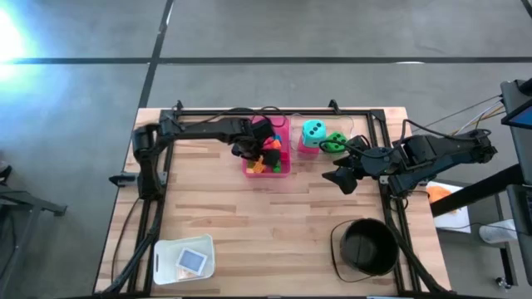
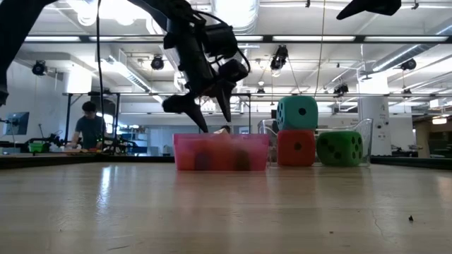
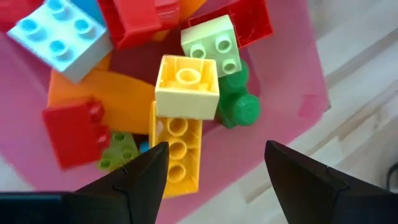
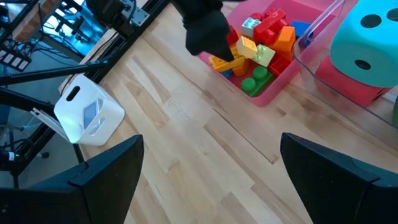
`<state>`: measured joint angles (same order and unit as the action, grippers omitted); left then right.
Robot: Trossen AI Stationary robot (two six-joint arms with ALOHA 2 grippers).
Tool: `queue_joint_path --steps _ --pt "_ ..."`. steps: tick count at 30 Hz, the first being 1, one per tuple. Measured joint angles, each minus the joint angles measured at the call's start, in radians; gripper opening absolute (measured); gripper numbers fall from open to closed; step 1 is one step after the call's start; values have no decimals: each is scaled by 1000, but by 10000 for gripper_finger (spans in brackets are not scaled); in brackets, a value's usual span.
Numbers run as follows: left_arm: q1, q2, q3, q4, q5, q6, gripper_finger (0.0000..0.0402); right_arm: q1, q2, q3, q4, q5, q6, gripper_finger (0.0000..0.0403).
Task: Pick & Place Toys
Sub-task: Return to Home Position
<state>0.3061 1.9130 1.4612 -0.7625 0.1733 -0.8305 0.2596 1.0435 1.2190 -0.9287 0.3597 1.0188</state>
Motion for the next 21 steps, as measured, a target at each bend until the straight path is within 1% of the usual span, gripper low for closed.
queue_joint_path --steps 3,7,15,18,21 --pt "0 -30 0 -16 0 -42 252 0 0 0 0 0 1 370" --pt "-6 -92 0 -17 0 -68 211 0 0 0 0 0 1 370" --pt "-35 -203 0 -24 -44 -59 112 0 0 0 0 0 -1 370" --pt "-42 -241 0 -26 -77 -44 86 0 0 0 0 0 1 370" --pt "-44 -283 0 -30 -83 -25 68 0 0 0 0 0 0 370"
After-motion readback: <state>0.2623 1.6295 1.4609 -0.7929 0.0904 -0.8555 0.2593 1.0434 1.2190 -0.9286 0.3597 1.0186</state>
